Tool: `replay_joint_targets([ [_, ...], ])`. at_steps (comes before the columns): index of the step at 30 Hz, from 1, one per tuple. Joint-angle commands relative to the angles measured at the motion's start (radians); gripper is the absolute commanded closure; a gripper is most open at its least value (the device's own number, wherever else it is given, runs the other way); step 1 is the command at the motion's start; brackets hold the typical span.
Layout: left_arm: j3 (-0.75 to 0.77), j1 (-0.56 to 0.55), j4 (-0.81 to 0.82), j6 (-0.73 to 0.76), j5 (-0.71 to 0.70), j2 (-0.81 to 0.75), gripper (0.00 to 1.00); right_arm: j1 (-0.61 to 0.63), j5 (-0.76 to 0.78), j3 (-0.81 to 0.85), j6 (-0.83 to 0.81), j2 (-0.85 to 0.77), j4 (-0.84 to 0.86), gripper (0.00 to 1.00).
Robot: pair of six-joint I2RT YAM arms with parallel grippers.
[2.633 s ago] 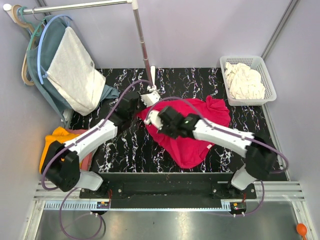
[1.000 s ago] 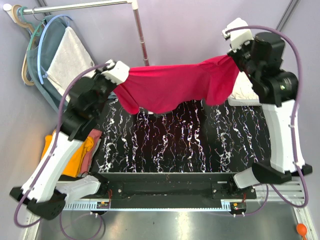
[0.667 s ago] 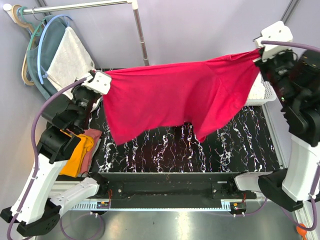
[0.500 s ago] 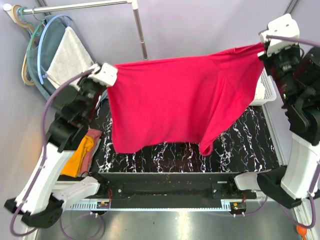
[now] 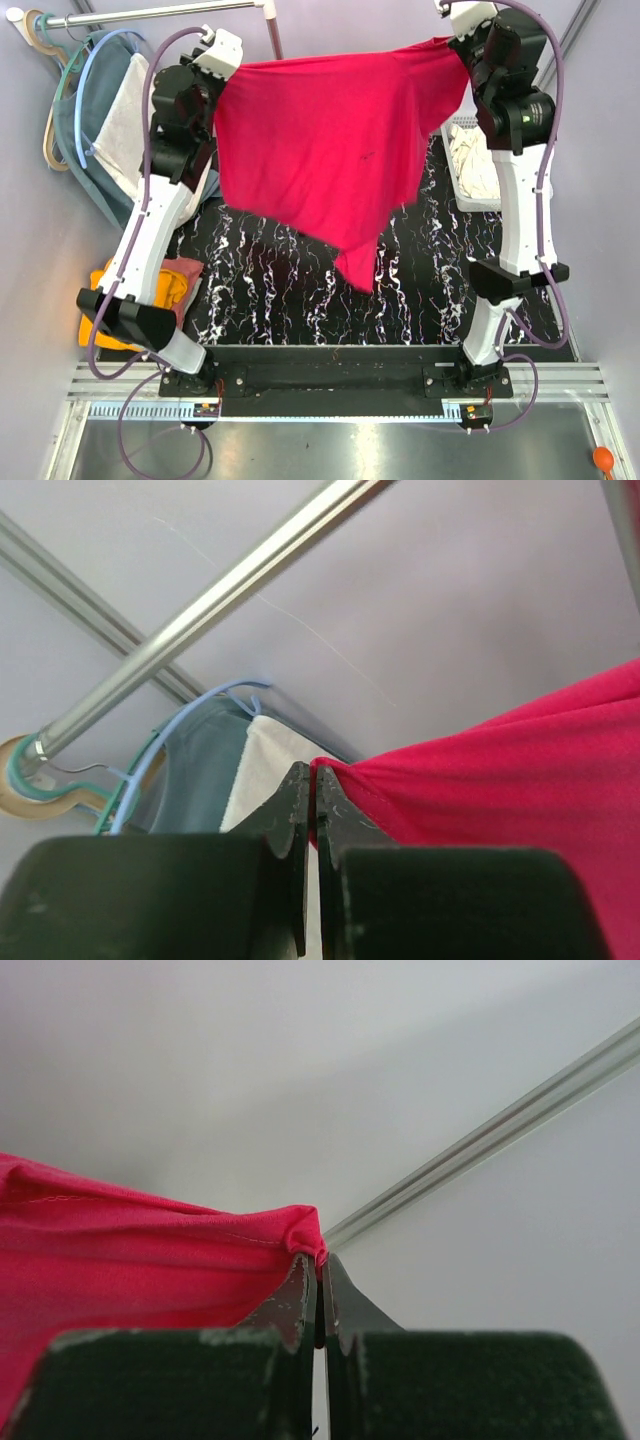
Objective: Fold and stack the t-shirts
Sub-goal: Flatten the tshirt out
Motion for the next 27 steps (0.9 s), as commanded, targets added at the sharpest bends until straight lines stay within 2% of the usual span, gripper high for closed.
replay_joint_targets([
  [1, 0.072, 0.048, 0.063, 0.015, -0.104, -0.001, 1.0, -0.065, 0.121, 0.1, -0.079, -0.033, 0.137, 1.0],
  [6, 0.075, 0.056, 0.069, 0.016, -0.115, -0.045, 1.0, -0.065, 0.125, 0.086, -0.102, -0.07, 0.203, 1.0],
  [9, 0.019, 0.057, 0.074, 0.024, -0.098, -0.107, 1.0, -0.065, 0.12, 0.031, -0.084, -0.132, 0.197, 1.0],
  [12, -0.116, 0.057, 0.089, 0.027, -0.062, -0.196, 1.0, -0.065, 0.108, -0.159, -0.04, -0.256, 0.197, 1.0],
  [20, -0.727, 0.004, 0.071, 0.094, 0.099, -0.502, 1.0, -0.062, 0.019, -0.929, 0.034, -0.61, 0.194, 1.0],
  [22, -0.857, -0.024, 0.009, 0.114, 0.129, -0.567, 1.0, -0.062, -0.018, -1.118, 0.043, -0.699, 0.19, 1.0],
  [25, -0.971, -0.061, -0.124, 0.125, 0.196, -0.602, 1.0, -0.062, -0.128, -1.295, 0.097, -0.797, 0.099, 1.0],
  [27, -1.017, -0.088, -0.19, 0.125, 0.224, -0.616, 1.0, -0.062, -0.213, -1.351, 0.14, -0.849, 0.054, 1.0],
])
